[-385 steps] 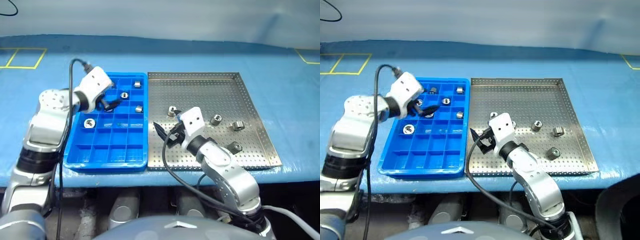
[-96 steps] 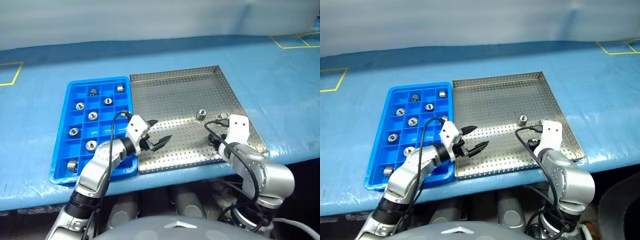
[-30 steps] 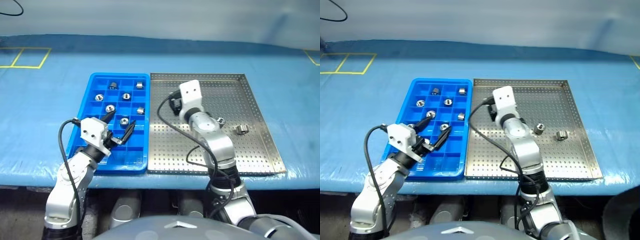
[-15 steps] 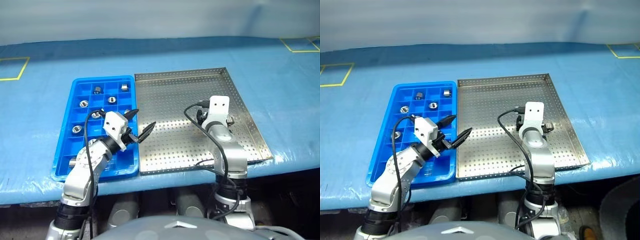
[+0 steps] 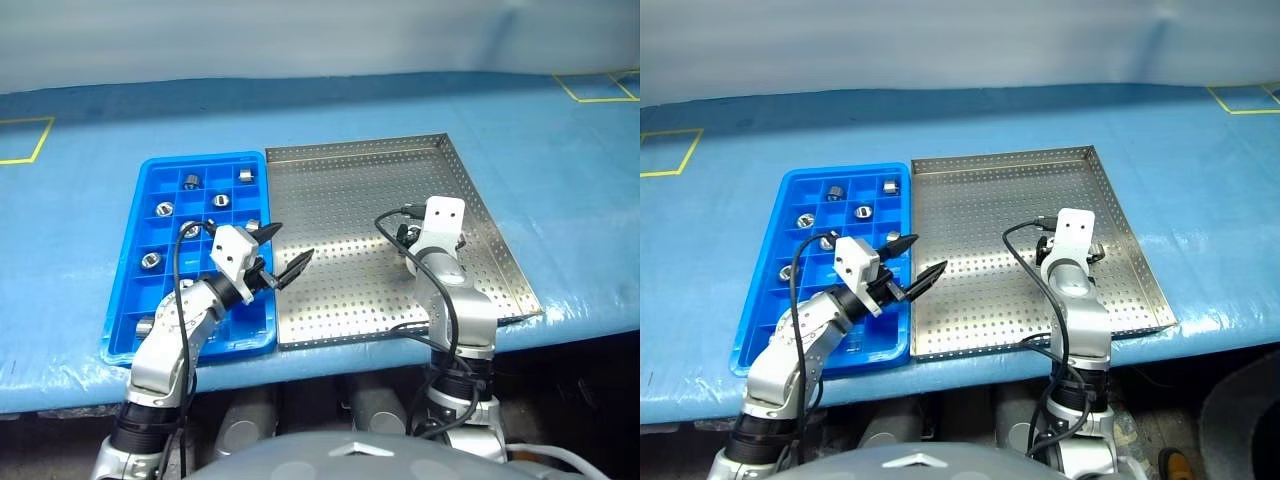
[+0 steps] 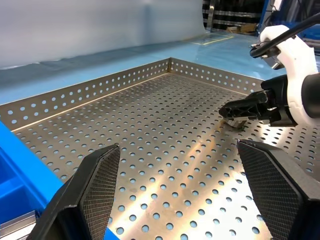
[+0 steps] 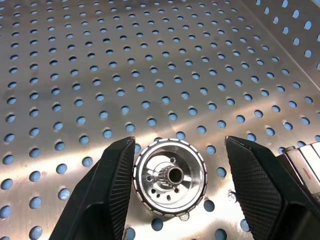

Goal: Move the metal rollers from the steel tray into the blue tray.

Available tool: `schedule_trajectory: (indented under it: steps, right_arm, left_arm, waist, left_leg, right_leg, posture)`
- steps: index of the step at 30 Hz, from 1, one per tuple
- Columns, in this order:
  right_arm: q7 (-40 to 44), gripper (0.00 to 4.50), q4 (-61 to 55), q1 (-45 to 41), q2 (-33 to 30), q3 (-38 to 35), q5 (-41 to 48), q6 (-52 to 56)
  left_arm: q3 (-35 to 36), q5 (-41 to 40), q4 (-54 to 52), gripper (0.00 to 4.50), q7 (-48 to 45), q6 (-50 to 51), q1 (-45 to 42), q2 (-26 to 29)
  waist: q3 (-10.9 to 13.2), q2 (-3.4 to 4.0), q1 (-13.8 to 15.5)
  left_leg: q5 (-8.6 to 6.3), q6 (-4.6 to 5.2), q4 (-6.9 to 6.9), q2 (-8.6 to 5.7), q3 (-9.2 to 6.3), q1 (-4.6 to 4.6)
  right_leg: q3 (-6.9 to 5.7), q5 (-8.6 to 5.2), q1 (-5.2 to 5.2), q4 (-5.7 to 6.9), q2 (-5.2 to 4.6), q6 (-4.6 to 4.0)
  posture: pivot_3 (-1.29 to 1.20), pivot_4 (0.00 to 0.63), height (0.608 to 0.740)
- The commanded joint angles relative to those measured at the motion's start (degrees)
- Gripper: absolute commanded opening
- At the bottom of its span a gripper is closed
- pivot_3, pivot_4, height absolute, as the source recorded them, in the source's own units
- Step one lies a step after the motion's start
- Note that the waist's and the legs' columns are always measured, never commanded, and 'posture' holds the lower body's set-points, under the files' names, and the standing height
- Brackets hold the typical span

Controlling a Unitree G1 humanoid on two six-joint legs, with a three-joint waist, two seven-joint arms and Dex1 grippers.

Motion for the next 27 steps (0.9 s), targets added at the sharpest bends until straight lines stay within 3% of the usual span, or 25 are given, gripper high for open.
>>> schedule_trajectory:
  steps: [1, 3, 6, 9, 17, 27]
  right_arm:
    - [-0.1, 3.03, -0.2, 0.2, 0.2, 0.3, 0.5, -0.9]
    - [0.0, 3.03, 0.1, 0.3, 0.3, 0.3, 0.7, -0.9]
    - [0.0, 2.5, 0.0, 0.3, 0.8, 0.2, 1.1, -0.6]
    - [0.3, 1.7, -0.9, -0.1, 0.7, 0.7, 1.4, -0.2]
    - [5.4, 1.71, -8.0, -3.4, -0.5, 7.5, 3.5, 2.6]
    - [15.6, 1.71, -9.9, -10.0, 1.0, 23.4, 9.9, 5.7]
  left_arm:
    - [-0.2, -0.5, -0.3, 4.12, -0.9, -0.7, -0.4, 0.4]
    - [-0.2, -0.5, -0.2, 4.12, -1.1, -0.7, -0.2, 0.4]
    - [-0.5, -0.4, -0.3, 4.12, -1.8, -0.6, 0.0, 0.9]
    - [-0.4, -0.3, -0.4, 4.12, -1.8, -0.5, 0.3, 0.9]
    - [2.0, 0.0, -3.4, 4.12, -0.6, -2.8, 3.1, 1.3]
    - [11.1, -2.0, -11.0, 4.12, 1.5, -10.1, 17.3, 2.6]
  waist:
    - [0.0, 0.0, 0.0]
    - [0.0, 0.0, 0.0]
    - [0.0, 0.01, 0.0]
    - [0.0, 0.01, 0.0]
    - [0.0, 0.05, 0.0]
    - [0.0, 0.06, 2.4]
  left_leg:
    - [0.0, 0.0, 0.0, 0.0, 0.0, 0.0]
    - [0.0, 0.0, 0.0, 0.0, 0.0, 0.0]
    - [0.0, 0.0, 0.0, 0.0, 0.0, 0.0]
    - [0.0, 0.0, 0.0, 0.0, 0.0, 0.0]
    - [0.0, 0.0, 0.0, 0.01, 0.0, 0.0]
    - [-0.01, -0.01, -0.08, 0.02, -0.1, 0.0]
  right_leg:
    - [0.0, 0.0, 0.0, 0.0, 0.0, 0.0]
    - [0.0, 0.0, 0.0, 0.0, 0.0, 0.01]
    - [0.0, 0.01, 0.0, 0.0, 0.0, 0.01]
    - [0.0, 0.01, 0.0, 0.0, 0.0, 0.01]
    - [0.01, 0.0, -0.02, 0.02, 0.0, 0.01]
    - [-0.09, -0.05, -0.07, 0.02, -0.1, -0.08]
  posture:
    - [-0.07, 0.15, 0.74]
    - [-0.07, 0.15, 0.74]
    - [-0.07, 0.15, 0.74]
    - [-0.07, 0.15, 0.74]
    - [0.0, 0.15, 0.74]
    - [0.14, 0.15, 0.74]
